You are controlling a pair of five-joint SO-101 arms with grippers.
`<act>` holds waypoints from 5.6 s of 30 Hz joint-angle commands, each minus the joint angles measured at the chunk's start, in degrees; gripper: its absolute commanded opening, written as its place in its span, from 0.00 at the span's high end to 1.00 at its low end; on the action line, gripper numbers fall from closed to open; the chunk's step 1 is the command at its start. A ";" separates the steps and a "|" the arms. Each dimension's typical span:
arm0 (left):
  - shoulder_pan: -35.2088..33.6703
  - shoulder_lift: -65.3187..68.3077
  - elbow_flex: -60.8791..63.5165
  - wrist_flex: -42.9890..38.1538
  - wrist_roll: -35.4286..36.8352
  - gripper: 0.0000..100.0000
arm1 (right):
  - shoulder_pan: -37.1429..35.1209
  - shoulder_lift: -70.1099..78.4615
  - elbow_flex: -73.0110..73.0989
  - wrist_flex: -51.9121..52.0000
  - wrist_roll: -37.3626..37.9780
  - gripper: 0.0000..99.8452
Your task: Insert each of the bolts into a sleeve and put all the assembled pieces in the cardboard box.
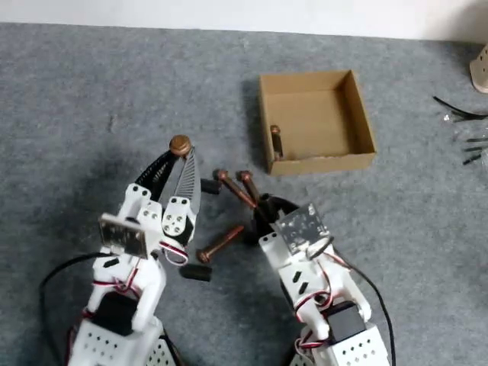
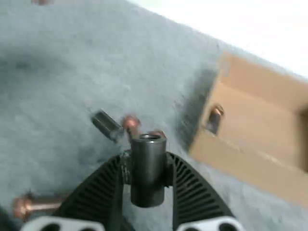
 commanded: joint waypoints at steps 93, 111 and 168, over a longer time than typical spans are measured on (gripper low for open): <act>14.99 25.45 -10.15 12.57 21.54 0.99 | -5.85 -0.84 3.91 -11.74 3.87 1.00; 14.90 23.96 -8.57 12.75 21.89 0.58 | -5.85 -0.84 4.00 -11.74 7.56 1.00; -9.80 0.22 3.03 26.20 -13.98 0.99 | 14.02 76.70 -53.05 -25.27 -2.46 1.00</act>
